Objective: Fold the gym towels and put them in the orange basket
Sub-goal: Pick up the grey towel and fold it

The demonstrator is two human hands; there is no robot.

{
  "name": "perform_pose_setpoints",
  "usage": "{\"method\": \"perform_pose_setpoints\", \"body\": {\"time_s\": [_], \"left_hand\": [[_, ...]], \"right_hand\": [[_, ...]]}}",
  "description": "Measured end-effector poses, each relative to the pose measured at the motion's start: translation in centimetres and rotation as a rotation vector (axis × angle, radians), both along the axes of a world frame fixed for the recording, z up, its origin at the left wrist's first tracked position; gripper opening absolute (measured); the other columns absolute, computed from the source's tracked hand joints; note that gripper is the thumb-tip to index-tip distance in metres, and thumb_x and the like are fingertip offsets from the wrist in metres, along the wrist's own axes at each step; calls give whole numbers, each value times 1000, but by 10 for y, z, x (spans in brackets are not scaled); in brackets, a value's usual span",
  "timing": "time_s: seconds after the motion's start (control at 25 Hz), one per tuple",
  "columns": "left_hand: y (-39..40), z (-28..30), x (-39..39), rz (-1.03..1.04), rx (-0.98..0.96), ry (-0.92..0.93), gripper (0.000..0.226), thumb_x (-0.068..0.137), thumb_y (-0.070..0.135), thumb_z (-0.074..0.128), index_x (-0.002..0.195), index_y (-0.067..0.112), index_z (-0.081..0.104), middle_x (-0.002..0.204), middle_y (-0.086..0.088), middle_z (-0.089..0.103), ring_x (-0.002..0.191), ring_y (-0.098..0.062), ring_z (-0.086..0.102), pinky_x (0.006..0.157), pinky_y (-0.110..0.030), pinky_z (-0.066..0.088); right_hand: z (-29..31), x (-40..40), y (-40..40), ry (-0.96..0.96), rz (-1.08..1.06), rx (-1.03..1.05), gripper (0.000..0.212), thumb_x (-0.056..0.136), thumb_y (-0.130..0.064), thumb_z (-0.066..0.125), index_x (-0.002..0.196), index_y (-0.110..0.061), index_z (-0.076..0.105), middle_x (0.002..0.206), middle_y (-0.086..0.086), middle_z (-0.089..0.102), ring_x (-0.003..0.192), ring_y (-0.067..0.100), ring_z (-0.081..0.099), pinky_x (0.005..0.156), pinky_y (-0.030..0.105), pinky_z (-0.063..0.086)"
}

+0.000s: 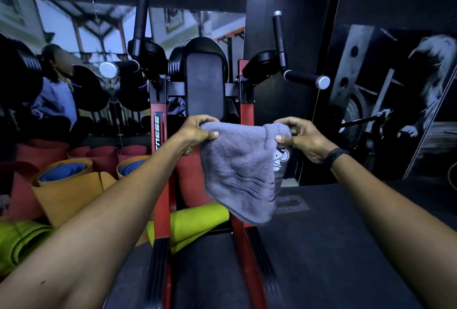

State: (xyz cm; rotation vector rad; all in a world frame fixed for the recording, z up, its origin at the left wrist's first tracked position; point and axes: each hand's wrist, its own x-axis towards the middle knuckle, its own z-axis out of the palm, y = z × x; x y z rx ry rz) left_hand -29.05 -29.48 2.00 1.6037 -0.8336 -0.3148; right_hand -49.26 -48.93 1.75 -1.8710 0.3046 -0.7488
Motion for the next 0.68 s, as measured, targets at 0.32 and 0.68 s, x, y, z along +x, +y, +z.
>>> {"method": "perform_pose_setpoints", "body": {"time_s": [0.32, 0.68], "left_hand": [[-6, 5, 4, 144, -104, 26, 34, 79, -1, 72, 74, 23, 49, 85, -5, 51, 73, -15, 46, 58, -24, 40], [-4, 7, 3, 138, -192, 231, 35, 89, -12, 53, 73, 19, 48, 73, -4, 46, 59, -10, 45, 45, -14, 41]], "right_hand": [[-3, 15, -8, -100, -352, -22, 27, 71, -5, 83, 65, -17, 59, 63, 6, 60, 60, 15, 55, 62, 28, 52], [-1, 16, 8, -217, -236, 548, 34, 99, 4, 32, 71, -11, 43, 74, 10, 46, 63, 17, 50, 52, 32, 53]]}}
